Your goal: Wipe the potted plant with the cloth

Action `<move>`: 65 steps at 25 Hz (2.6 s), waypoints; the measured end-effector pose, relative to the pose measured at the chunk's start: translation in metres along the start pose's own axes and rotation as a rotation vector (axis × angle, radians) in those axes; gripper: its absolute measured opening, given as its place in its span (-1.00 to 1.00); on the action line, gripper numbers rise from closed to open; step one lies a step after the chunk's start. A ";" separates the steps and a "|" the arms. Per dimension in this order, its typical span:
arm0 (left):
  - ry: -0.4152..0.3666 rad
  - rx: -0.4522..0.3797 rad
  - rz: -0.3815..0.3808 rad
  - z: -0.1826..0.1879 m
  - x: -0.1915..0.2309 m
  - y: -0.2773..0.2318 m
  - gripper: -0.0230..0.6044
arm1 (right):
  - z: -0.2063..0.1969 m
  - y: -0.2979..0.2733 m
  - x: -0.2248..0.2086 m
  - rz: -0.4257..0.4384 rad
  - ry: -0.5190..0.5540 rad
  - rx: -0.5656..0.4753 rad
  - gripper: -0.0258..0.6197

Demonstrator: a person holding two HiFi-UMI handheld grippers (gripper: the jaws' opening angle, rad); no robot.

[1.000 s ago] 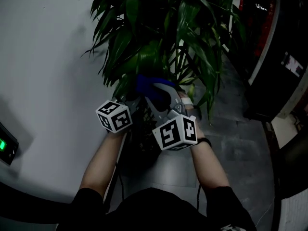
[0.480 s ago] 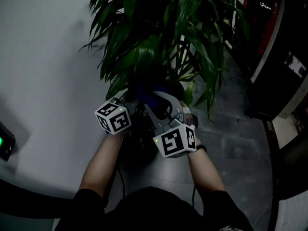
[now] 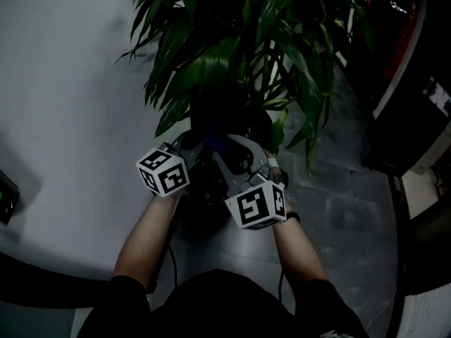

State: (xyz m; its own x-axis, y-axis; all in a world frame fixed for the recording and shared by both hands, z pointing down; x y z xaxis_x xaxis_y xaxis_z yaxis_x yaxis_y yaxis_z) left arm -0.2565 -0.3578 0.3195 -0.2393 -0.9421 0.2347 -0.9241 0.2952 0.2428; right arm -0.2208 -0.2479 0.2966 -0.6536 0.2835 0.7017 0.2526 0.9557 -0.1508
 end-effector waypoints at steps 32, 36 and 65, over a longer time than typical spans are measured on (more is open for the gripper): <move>-0.092 0.105 0.112 -0.069 -0.015 0.119 -0.91 | -0.100 0.096 0.106 -0.133 -0.494 0.084 -0.59; -0.109 0.092 0.174 -0.074 -0.026 0.130 -0.91 | -0.112 0.123 0.106 -0.113 -0.498 0.076 -0.59; -0.177 0.122 0.422 -0.102 -0.136 0.262 -0.91 | -0.112 0.263 0.152 -0.197 -0.819 -0.153 -0.59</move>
State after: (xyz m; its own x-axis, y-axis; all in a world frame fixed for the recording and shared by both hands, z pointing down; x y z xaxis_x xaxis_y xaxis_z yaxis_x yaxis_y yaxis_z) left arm -0.4357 -0.1363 0.4470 -0.6387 -0.7596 0.1229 -0.7609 0.6473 0.0460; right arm -0.1738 0.0374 0.4411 -0.9902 0.1368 -0.0282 0.1350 0.9892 0.0579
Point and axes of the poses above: the fingertips, and each gripper's own axes: y backward along the fingers, x to its left, z out of its top, the point moved 6 cm from there along y, backward along the fingers, and after that the axes turned 12 degrees about z, right-handed, at the moved point
